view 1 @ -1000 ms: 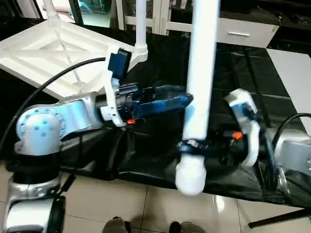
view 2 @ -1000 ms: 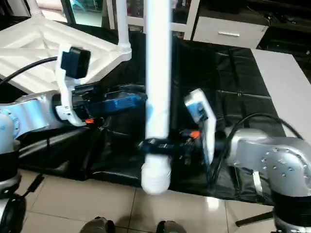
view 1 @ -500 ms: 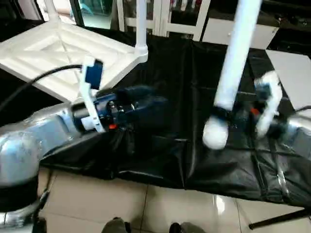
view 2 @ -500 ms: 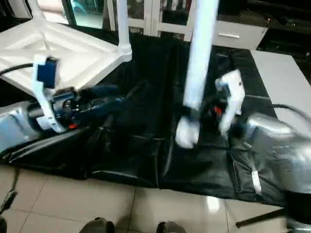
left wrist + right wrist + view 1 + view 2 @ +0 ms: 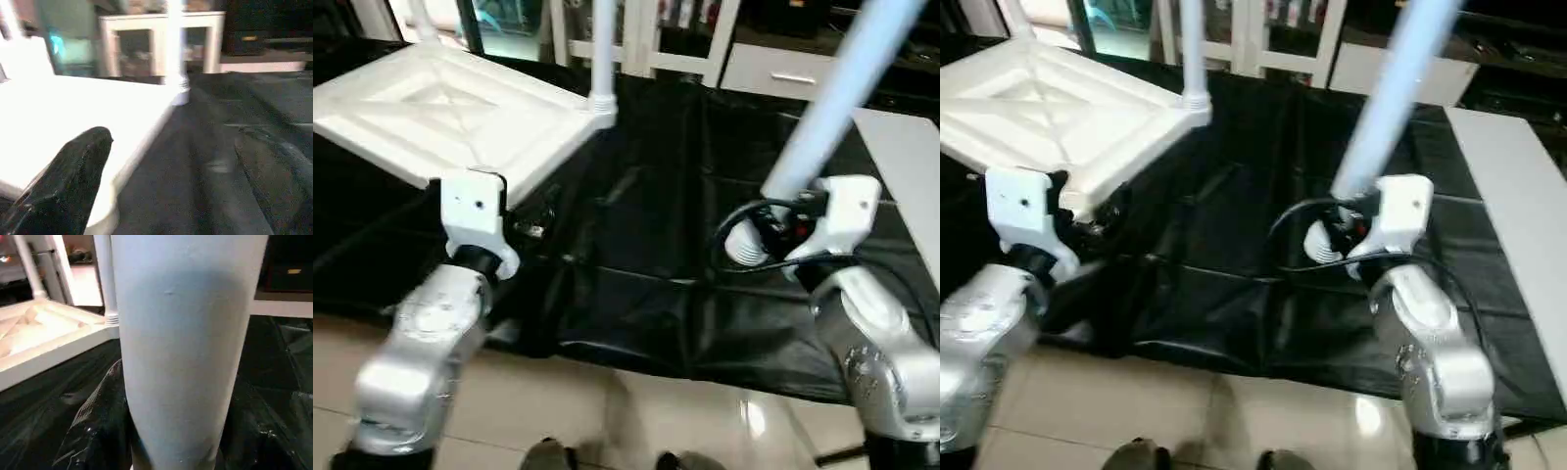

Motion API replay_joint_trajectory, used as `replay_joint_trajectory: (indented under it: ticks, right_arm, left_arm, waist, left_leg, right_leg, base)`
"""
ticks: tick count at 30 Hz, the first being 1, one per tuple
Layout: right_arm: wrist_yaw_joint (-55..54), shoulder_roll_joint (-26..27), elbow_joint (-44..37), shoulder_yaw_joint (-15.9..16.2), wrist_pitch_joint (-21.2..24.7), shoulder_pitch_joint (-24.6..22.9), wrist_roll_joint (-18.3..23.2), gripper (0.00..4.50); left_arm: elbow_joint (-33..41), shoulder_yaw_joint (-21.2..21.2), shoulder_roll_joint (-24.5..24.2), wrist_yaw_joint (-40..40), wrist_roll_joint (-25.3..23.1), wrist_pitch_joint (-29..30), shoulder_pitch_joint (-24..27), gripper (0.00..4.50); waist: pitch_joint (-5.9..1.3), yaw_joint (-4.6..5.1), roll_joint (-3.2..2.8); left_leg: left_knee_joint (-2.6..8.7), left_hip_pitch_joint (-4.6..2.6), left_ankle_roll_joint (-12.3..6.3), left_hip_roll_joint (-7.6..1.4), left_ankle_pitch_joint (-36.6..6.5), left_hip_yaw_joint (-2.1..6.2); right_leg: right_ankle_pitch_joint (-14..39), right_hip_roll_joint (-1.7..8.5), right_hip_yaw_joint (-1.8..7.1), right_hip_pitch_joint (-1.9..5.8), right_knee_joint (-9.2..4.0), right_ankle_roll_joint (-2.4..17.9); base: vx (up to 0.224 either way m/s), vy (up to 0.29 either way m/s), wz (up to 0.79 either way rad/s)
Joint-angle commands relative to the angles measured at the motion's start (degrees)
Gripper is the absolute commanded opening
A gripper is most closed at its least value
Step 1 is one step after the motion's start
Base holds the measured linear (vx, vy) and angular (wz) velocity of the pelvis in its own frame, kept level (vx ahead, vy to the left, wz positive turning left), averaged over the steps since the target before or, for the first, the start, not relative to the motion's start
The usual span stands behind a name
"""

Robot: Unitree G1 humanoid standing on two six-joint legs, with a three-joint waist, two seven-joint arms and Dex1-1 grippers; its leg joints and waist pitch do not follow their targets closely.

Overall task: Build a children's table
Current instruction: Pick table leg

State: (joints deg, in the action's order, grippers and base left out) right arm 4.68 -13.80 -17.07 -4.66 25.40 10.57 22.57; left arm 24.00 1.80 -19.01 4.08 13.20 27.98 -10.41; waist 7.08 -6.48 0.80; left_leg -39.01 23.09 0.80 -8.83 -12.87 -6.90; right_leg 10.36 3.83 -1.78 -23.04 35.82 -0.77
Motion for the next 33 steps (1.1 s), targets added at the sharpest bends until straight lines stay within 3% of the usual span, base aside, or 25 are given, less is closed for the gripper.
replay_joint_trajectory:
  ticks: [1, 2, 4, 5, 7, 8, 9, 10, 11, 12, 13, 15, 16, 17, 19, 22, 23, 24, 25, 26, 27, 28, 29, 30, 33]
  right_arm:
    - [-0.3, -0.1, 0.2, -0.6, -1.6, -0.3, -1.0, 1.87]
    - [-0.6, -0.6, 0.0, -1.0, -1.1, -0.2, -1.2, 1.87]
    - [-1.0, -0.8, -0.3, -1.4, -0.6, 0.0, -1.4, 1.87]
    - [-3.1, -0.2, -0.2, -1.4, -0.1, 0.9, -2.8, 1.87]
    - [-4.3, 0.4, -0.2, -0.9, -0.7, 1.2, -4.6, 1.87]
    - [-4.8, 1.4, -0.1, -0.9, -2.3, 0.4, -5.5, 1.87]
    - [-4.8, 1.4, -0.1, -0.9, -2.3, 0.4, -5.5, 1.87]
    - [-5.2, 1.7, 0.2, -0.7, -2.8, -0.1, -6.0, 1.87]
    - [-5.5, 2.2, 0.9, 0.1, -3.4, -0.6, -6.8, 1.87]
    - [-5.4, 2.2, 1.4, 0.6, -3.9, -0.7, -7.3, 1.87]
    - [-4.9, 1.9, 2.2, 1.6, -4.4, -0.6, -8.1, 1.87]
    - [-4.3, 1.3, 2.0, 2.4, -3.7, -0.1, -8.3, 1.87]
    - [-4.0, 1.7, 2.3, 2.0, -3.8, 0.0, -7.6, 1.87]
    - [-4.0, 1.7, 2.4, 2.0, -3.9, 0.0, -7.6, 1.87]
    - [-4.1, 2.2, 3.4, 2.0, -3.7, -0.1, -8.1, 1.87]
    - [-3.6, 3.0, 3.6, 2.3, -2.9, -0.6, -8.5, 1.87]
    - [-3.3, 2.9, 3.6, 2.4, -2.9, -0.6, -8.4, 1.87]
    - [-3.3, 2.8, 3.7, 2.5, -3.0, -0.7, -8.7, 1.87]
    - [-3.4, 2.7, 3.7, 2.6, -3.1, -0.8, -8.9, 1.87]
    - [-3.4, 2.6, 3.5, 3.0, -3.3, -1.2, -9.6, 1.87]
    - [-3.2, 2.5, 3.3, 3.2, -3.2, -1.3, -9.7, 1.87]
    - [-2.9, 2.3, 3.1, 3.5, -3.1, -1.4, -9.9, 1.87]
    - [-2.2, 1.9, 2.8, 3.9, -3.3, -1.7, -10.1, 1.87]
    - [-2.1, 1.9, 2.7, 3.9, -3.4, -1.8, -10.1, 1.87]
    - [-1.7, 3.0, 2.2, 3.4, -4.2, -2.4, -9.1, 1.87]
  left_arm:
    - [-2.4, 1.6, 0.0, 1.4, -3.4, -2.6, -0.6, 4.5]
    - [-3.5, 2.5, 0.7, 1.0, -4.0, -3.6, -1.6, 4.5]
    - [-4.2, 3.0, 1.6, 0.8, -4.7, -4.4, -2.4, 4.5]
    - [-6.7, 3.6, 2.8, -0.6, -5.1, -6.7, -3.6, 4.5]
    - [-8.1, 3.6, 3.2, -0.4, -5.9, -7.5, -3.8, 4.5]
    - [-8.6, 3.3, 3.4, 0.2, -6.5, -8.0, -3.7, 4.5]
    - [-8.6, 3.3, 3.4, 0.2, -6.5, -8.0, -3.7, 4.5]
    - [-8.9, 3.1, 3.4, 0.6, -6.6, -8.0, -3.7, 4.5]
    - [-9.8, 2.6, 3.4, 0.5, -6.7, -8.5, -3.9, 4.5]
    - [-10.4, 2.5, 3.2, 0.5, -7.0, -8.9, -4.1, 4.5]
    - [-11.6, 2.4, 3.1, 0.3, -7.6, -9.9, -4.4, 4.5]
    - [-12.6, 2.1, 3.4, 0.1, -8.2, -10.1, -5.0, 4.5]
    - [-13.0, 1.7, 3.9, 0.1, -8.1, -10.5, -5.2, 4.5]
    - [-13.1, 1.6, 4.0, 0.1, -8.0, -10.5, -5.2, 4.5]
    - [-13.9, 1.4, 4.6, -0.1, -8.4, -11.4, -5.2, 4.5]
    - [-14.8, 2.0, 4.8, -0.1, -9.1, -12.4, -5.0, 4.5]
    - [-14.9, 2.0, 4.9, 0.1, -9.2, -12.3, -5.1, 4.5]
    - [-15.0, 1.7, 5.3, -0.5, -8.5, -12.4, -5.1, 4.5]
    - [-15.0, 1.6, 5.6, -0.9, -7.9, -12.4, -5.1, 4.5]
    - [-15.4, 2.4, 5.0, -0.8, -9.6, -12.4, -5.1, 4.5]
    - [-15.5, 2.7, 4.9, -1.1, -9.9, -11.9, -5.1, 4.5]
    - [-15.6, 2.7, 5.0, -1.1, -9.9, -11.7, -5.1, 4.5]
    - [-15.9, 2.3, 5.7, -1.3, -9.7, -11.5, -5.1, 4.5]
    - [-15.9, 2.1, 6.0, -1.3, -9.5, -11.5, -5.0, 4.5]
    - [-15.4, 0.2, 7.8, -0.2, -8.0, -10.8, -4.0, 4.5]
  waist:
    - [-4.01, -0.63, -1.2]
    - [-4.11, 0.99, -1.24]
    - [-4.97, 3.92, -2.54]
    - [-4.16, 4.27, -3.39]
    - [-4.33, 4.16, -2.2]
    - [-5.47, 3.5, 2.86]
    - [-4.91, 1.38, 3.03]
    - [-5.46, 1.96, 2.33]
    - [-5.74, 3.56, 2.95]
    - [-4.9, 3.74, 2.94]
    - [-3.83, 3.9, 3.85]
    - [-4.58, 4.49, 0.63]
    - [-4.6, 5.05, -1.44]
    - [-5.18, 9.08, -2.34]
    - [-5.35, 8.74, -2.78]
    - [-5.75, 7.52, 0.77]
    - [-5.85, 3.84, 2.63]
    - [-6.54, 4.17, 3.04]
    - [-6.07, 4.96, 2.36]
    - [-5.47, 4.1, 0.97]
    - [-5.91, 5.33, -1.23]
    - [-6.24, 5.77, -2.99]
    - [-6.42, 6.85, -3.55]
    - [-6.33, 6.95, -4.33]
    - [-7.38, 5.76, -4.27]
  left_leg:
    - [3.77, 0.58, -6.52, -3.03, -1.6, 2.0]
    - [7.01, -3.05, -9.95, -2.5, -1.6, 0.02]
    - [9.47, -6.02, -18.4, -1.99, 2.8, 0.22]
    - [11.04, -4.51, -21.29, -3.25, 2.6, 0.77]
    - [11.1, -4.24, -21.77, -3.98, -0.3, 0.39]
    - [7.79, -1.33, -10.35, -1.3, -13.0, -1.36]
    - [-2.72, 0.92, -6.76, 1.42, -14.1, 0.15]
    - [-6.97, 3.11, -3.01, 2.86, -12.6, 3.85]
    - [-9.08, 5.88, 3.74, 3.08, -10.6, 6.5]
    - [-8.95, 5.43, 5.77, 2.94, -10.4, 6.51]
    - [-7.25, 2.5, 6.18, 3.19, -9.9, 5.19]
    - [1.72, -0.76, -1.89, 0.86, -4.0, 4.08]
    - [5.11, -2.52, -5.04, 0.67, -9.8, 4.17]
    - [9.2, -4.79, -8.79, -1.23, -17.2, 5.0]
    - [10.44, -5.35, -13.89, -1.91, -20.2, 5.26]
    - [11.17, -4.72, -12.41, -2.45, -21.4, 3.72]
    - [-0.13, -2.29, -2.28, 0.52, -21.1, 1.34]
    - [-6.99, 1.35, 0.11, 0.67, -15.2, 4.78]
    - [-8.41, 3.91, 4.69, 1.11, -7.9, 6.97]
    - [-2.72, 0.71, 5.86, -0.75, -6.2, 6.43]
    - [4.55, -2.33, 7.84, -0.81, -10.9, 5.69]
    - [7.26, -2.26, 7.62, -2.41, -16.2, 7.89]
    - [10.02, -3.49, 16.78, -6.87, -24.3, 9.26]
    - [11.47, -3.4, 19.33, -7.77, -28.9, 10.02]
    - [11.74, -3.67, 7.7, -10.45, -25.9, 9.74]
  right_leg:
    - [23.9, 10.54, 6.16, 4.11, -7.8, 15.3]
    - [20.5, 4.66, 2.52, 1.71, -5.84, 13.0]
    - [12.5, -2.14, -3.48, -2.59, 2.38, 6.6]
    - [10.8, -1.94, -4.56, -3.24, 6.84, 1.4]
    - [8.2, 0.01, -4.48, -2.97, 6.73, -0.5]
    - [11.4, 9.62, 2.81, 1.52, -1.67, -2.7]
    - [17.8, 17.94, 9.45, 1.77, -7.27, -2.7]
    - [18.1, 18.56, 11.93, 2.93, -7.29, -2.3]
    - [23.4, 16.67, 7.98, 5.81, -6.32, -1.2]
    - [26.1, 15.31, 6.74, 5.3, -6.35, 1.0]
    - [31.8, 12.61, 5.1, 3.84, -7.95, 6.4]
    - [35.5, 8.32, 1.3, 3.83, -8.08, 12.0]
    - [33.8, 4.16, -0.57, 1.54, -5.48, 9.8]
    - [20.7, -1.48, -3.6, -1.15, 2.58, 6.7]
    - [10.6, -1.16, -5.38, -1.39, 6.88, 5.1]
    - [10.6, 3.26, -2.43, 0.87, 2.48, 2.1]
    - [29.6, 16.7, 6.77, 2.12, -8.28, 4.4]
    - [33.8, 20.24, 10.17, 4.36, -9.46, 4.8]
    - [39.1, 17.89, 6.62, 6.31, -8.14, 4.6]
    - [35.3, 12.91, 1.96, 4.2, -7.28, 10.0]
    - [25.2, 3.75, -2.78, 2.87, -3.45, 11.4]
    - [15.7, -0.41, -2.3, 1.32, -0.11, 9.1]
    - [4.2, -0.35, -1.41, 0.81, 2.15, 6.6]
    - [3.0, -0.69, -1.72, 0.77, 3.29, 5.5]
    - [8.7, -0.05, -2.26, -0.75, 6.5, 2.3]
  base:
    - [-0.026, 0.222, 0.04]
    - [-0.026, 0.222, 0.04]
    - [-0.045, 0.251, 0.12]
    - [-0.055, 0.255, 0.12]
    - [-0.086, 0.194, 0.0]
    - [-0.093, 0.17, -0.07]
    - [-0.09, 0.162, -0.08]
    - [-0.075, 0.163, -0.21]
    - [-0.075, 0.163, -0.21]
    - [-0.068, 0.181, -0.34]
    - [-0.093, 0.241, -0.16]
    - [-0.101, 0.275, -0.1]
    - [-0.114, 0.318, 0.11]
    - [-0.114, 0.318, 0.11]
    - [-0.113, 0.316, 0.08]
    - [-0.109, 0.253, 0.04]
    - [-0.113, 0.218, 0.07]
    - [-0.075, 0.263, -0.04]
    - [-0.059, 0.295, -0.25]
    - [-0.059, 0.295, -0.25]
    - [-0.089, 0.265, -0.11]
    - [-0.102, 0.27, 0.23]
    - [-0.102, 0.27, 0.23]
    - [-0.107, 0.254, 0.27]
    - [-0.081, 0.126, 0.1]
